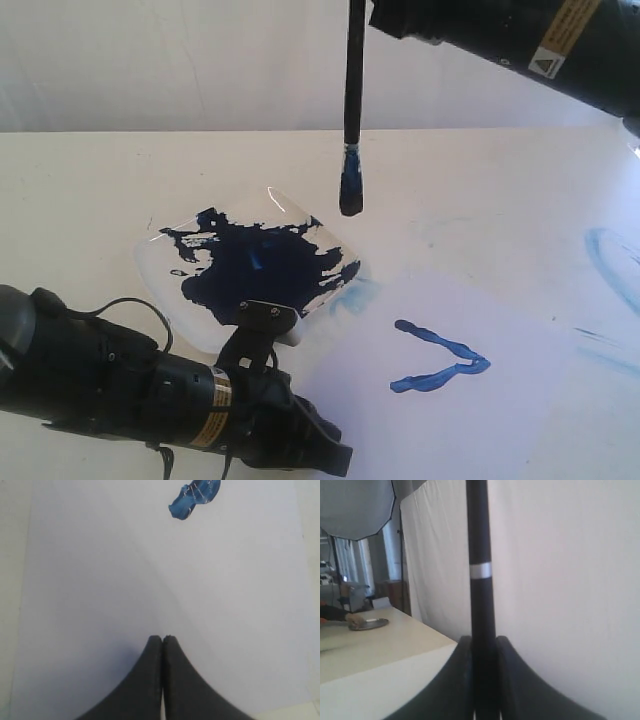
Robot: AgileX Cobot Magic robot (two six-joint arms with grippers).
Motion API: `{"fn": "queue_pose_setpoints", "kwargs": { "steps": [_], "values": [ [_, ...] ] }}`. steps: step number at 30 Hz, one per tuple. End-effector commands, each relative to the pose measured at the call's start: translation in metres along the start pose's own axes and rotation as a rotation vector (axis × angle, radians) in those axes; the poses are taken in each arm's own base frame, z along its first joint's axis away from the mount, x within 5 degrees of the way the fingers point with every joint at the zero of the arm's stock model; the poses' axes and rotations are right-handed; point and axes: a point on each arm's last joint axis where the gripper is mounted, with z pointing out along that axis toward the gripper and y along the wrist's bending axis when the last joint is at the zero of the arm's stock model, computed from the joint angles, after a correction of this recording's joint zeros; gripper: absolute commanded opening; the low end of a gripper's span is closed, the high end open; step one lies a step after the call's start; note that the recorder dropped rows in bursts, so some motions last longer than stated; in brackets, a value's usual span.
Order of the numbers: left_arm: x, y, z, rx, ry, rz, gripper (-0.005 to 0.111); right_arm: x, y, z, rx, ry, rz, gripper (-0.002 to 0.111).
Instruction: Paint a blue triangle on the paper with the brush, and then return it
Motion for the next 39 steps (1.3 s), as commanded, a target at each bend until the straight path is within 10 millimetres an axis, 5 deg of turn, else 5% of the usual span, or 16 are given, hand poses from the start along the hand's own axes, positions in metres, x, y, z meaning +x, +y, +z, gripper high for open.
{"fn": "queue_pose_setpoints", "kwargs": {
  "steps": [1,20,32,39],
  "values": [
    [0.009,0.009,0.0,-0.081,0.046,0.026,0.0,-0.004,-0.008,-0.002,0.101,0.06,-0.169,0.0],
    [0.009,0.01,0.0,-0.083,0.047,0.026,0.0,-0.009,-0.033,-0.007,0.435,0.285,-0.535,0.0],
    [0.009,0.01,0.0,-0.083,0.047,0.026,0.0,-0.002,-0.017,0.007,0.473,0.506,-0.605,0.0],
    [0.009,0.009,0.0,-0.081,0.046,0.026,0.0,0.006,0.009,0.017,0.287,0.674,-0.506,0.0]
  ]
}}
